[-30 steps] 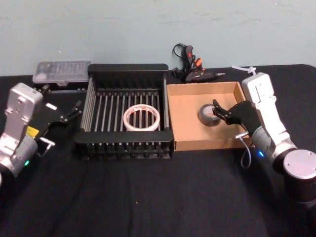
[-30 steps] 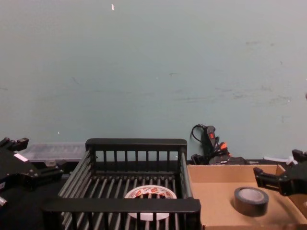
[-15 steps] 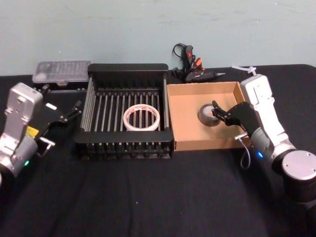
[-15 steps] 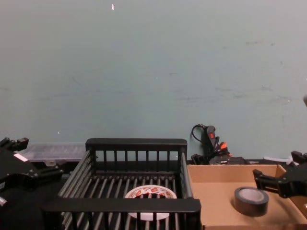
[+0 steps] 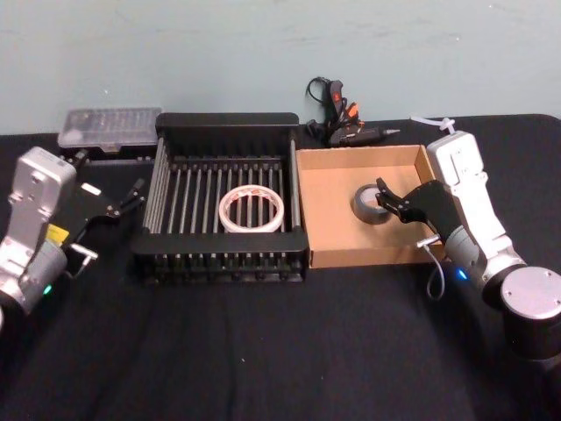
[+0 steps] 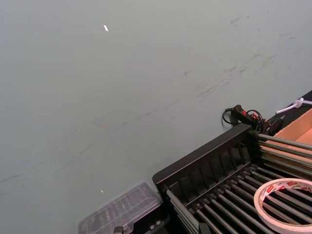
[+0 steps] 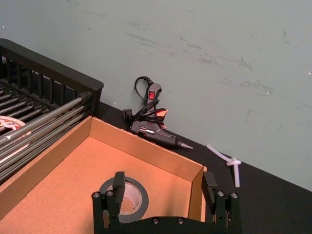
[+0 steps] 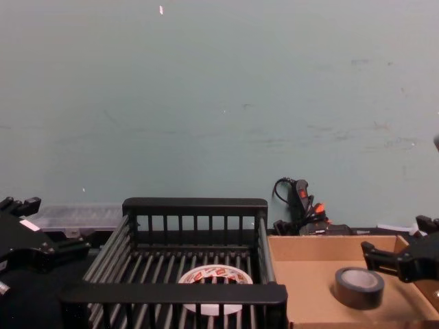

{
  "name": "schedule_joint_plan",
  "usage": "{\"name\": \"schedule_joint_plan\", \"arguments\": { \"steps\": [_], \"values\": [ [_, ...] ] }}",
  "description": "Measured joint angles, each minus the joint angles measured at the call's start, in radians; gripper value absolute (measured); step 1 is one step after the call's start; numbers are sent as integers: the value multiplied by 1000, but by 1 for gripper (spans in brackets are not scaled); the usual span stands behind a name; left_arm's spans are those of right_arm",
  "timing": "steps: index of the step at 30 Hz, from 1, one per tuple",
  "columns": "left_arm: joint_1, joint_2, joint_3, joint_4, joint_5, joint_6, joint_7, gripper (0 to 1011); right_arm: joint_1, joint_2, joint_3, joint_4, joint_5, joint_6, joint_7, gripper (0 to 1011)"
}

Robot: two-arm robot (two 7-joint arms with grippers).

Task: Pick up the white tape and place it into the black box , Pick up the silver tape and place it into the brown box.

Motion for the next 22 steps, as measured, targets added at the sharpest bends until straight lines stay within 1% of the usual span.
{"name": "schedule_joint_plan", "arguments": {
  "steps": [22],
  "values": [
    [0, 0, 0, 0, 0, 0, 0, 1002, 0, 0, 0, -1, 2, 1, 0, 1002]
  ]
}}
